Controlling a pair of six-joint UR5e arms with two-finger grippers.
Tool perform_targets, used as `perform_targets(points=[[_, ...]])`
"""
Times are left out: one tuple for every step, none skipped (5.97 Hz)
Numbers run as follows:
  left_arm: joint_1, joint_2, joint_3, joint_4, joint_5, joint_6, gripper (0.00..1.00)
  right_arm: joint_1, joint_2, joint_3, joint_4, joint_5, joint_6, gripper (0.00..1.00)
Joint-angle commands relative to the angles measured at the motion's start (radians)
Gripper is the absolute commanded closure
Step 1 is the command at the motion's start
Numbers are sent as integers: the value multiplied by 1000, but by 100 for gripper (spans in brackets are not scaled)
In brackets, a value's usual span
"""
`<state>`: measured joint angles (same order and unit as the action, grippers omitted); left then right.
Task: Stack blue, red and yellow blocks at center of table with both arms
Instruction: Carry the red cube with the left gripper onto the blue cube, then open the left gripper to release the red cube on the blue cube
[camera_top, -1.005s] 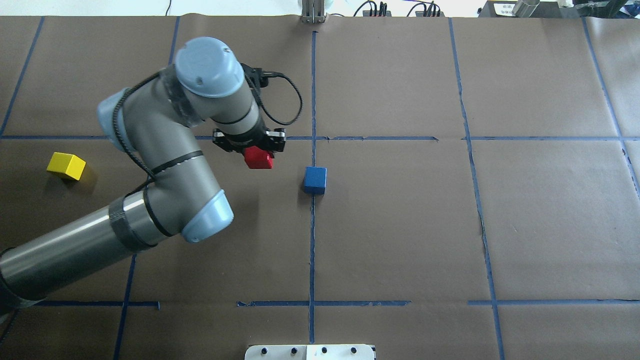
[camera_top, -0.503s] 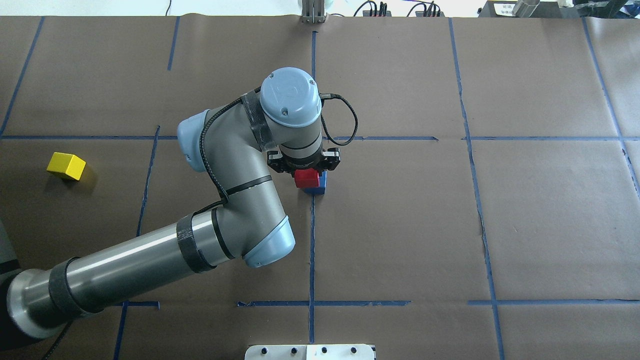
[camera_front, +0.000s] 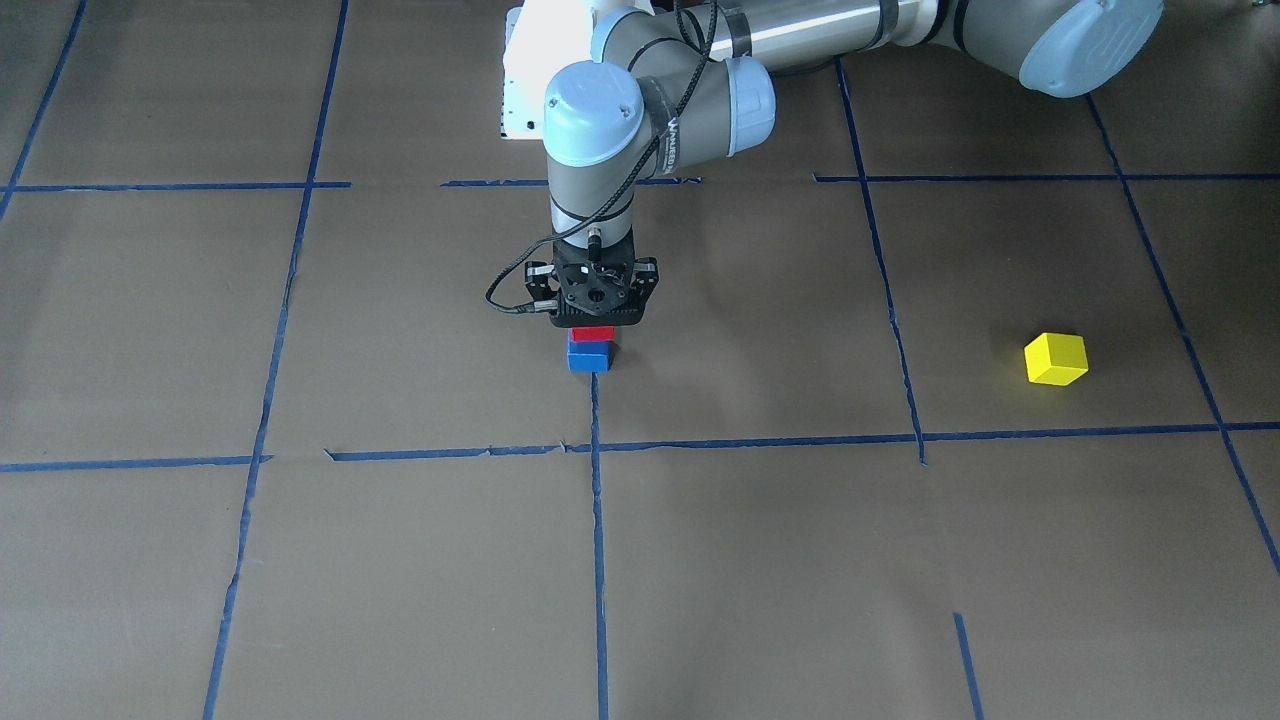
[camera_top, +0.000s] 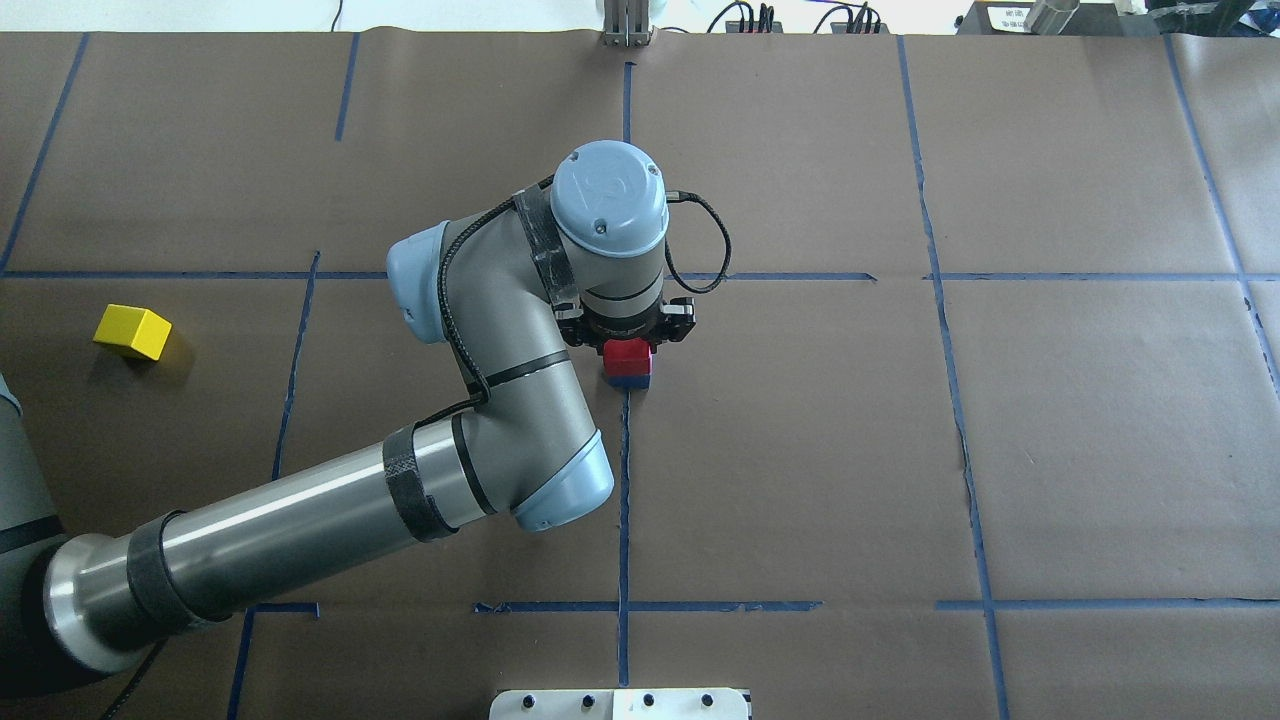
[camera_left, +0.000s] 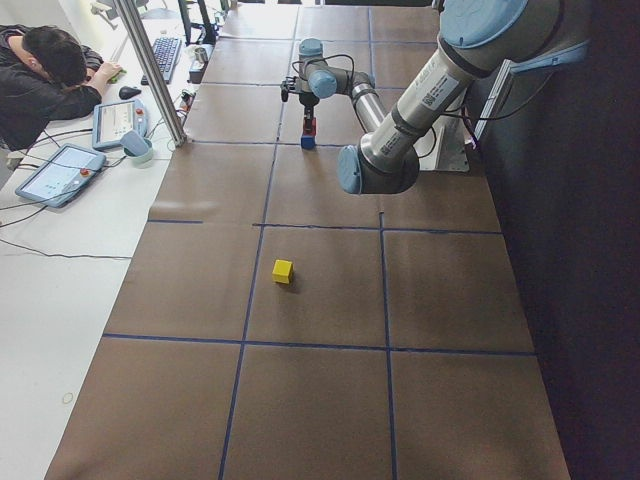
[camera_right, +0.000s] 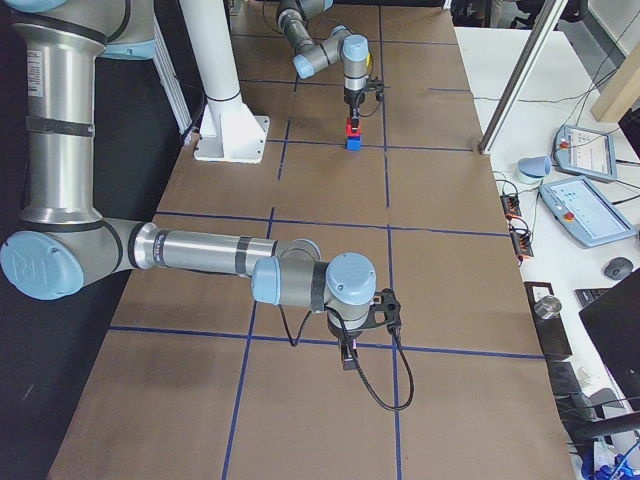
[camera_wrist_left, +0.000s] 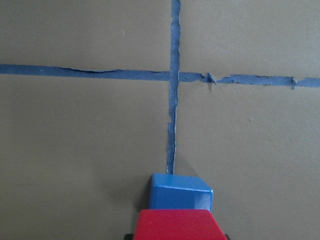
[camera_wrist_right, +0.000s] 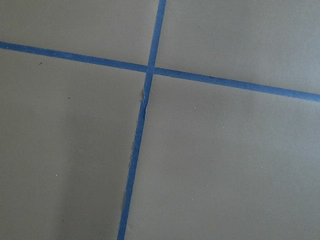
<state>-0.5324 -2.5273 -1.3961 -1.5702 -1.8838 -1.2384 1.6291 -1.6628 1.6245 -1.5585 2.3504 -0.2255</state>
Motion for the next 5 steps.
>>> perform_targets(points=[[2,-2,17,-1,-1,0,91,0,0,-2,0,0,0,0],[3,-2,23,-8,-1,0,91,0,0,-2,-2,0,0,0],[3,-4,25,-14,-1,0,91,0,-2,-2,0,0,-3,0],[3,-4,25,-14,-1,-3,91,0,-2,-3,0,0,-5,0],[2,-5,25,-16,-1,-3,91,0,-2,-3,-2,-2,-5,0]])
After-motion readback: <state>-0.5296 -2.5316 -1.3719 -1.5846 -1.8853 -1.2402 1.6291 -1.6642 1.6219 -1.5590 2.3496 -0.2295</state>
